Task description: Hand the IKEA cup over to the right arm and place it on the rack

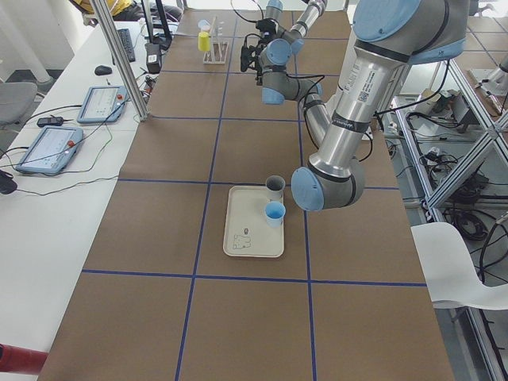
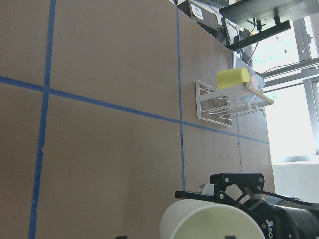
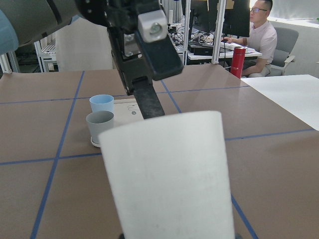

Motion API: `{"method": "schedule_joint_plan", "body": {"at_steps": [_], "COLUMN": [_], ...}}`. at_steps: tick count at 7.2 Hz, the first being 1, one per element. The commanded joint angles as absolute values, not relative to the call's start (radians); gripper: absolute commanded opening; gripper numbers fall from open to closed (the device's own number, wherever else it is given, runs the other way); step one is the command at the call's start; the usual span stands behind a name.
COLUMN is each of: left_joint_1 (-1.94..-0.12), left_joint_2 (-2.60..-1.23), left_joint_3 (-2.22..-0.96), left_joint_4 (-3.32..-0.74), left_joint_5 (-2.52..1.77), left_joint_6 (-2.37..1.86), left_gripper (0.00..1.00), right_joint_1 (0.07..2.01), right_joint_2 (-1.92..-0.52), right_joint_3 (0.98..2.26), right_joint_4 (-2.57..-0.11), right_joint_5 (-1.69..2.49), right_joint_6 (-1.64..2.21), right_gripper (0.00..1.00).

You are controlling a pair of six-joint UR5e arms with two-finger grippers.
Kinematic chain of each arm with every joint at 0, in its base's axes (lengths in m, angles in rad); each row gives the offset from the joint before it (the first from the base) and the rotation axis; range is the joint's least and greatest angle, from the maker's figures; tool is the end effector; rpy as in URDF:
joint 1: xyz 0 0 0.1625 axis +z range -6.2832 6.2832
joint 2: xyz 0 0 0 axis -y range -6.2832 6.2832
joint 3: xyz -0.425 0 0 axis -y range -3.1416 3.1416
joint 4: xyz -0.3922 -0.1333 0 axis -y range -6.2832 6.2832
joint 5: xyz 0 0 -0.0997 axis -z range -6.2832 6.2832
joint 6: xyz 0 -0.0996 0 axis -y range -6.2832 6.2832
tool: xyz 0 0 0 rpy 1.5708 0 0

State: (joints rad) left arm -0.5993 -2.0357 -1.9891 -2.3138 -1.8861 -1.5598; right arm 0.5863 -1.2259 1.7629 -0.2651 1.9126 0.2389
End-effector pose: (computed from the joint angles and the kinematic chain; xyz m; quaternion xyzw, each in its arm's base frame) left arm 0.3786 -0.3827 0.1345 0.1126 0.7167 -0.0876 0.6826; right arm -0.3981 -0.3844 0.2406 0.5834 -0.5349 -0.3432 0.5057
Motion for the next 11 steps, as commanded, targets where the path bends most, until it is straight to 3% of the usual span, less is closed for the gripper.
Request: {"method": "schedule_joint_plan", "body": {"at_steps": [1, 3, 5, 8, 11], "left_joint_1": [-0.635, -0.688, -0.815, -1.07, -1.284], "left_joint_2": [-1.981, -1.887, -1.684, -1.537, -1.497], "left_joint_3": [-2.035, -2.179, -2.273, -2.258, -2.172], "left_joint_4": [-2.158, -1.848, -1.844, -1.852, -1.852], "left_joint_5": [-1.901, -1.902, -1.908, -2.04, -2.167], "left_joint_6": [-1.423, -1.167, -0.909, -0.505, -0.204], "left_gripper": [1.0, 1.0, 1.0, 1.0, 1.0], "right_joint_1": [0.693, 0.822, 0.932, 1.136, 1.209], "right_joint_2": [-1.238, -1.239, -1.241, -1.348, -1.472], "right_joint_3": [1.775, 1.778, 1.784, 1.792, 1.818], "right_joint_4": [-0.404, -0.591, -0.82, -0.948, -0.951], "right_joint_5": [1.927, 2.005, 2.002, 1.942, 1.699], "right_joint_6": [0.236, 0.128, -0.094, -0.575, -1.084], "right_gripper": [0.02, 0.0, 0.0, 0.0, 0.0]}}
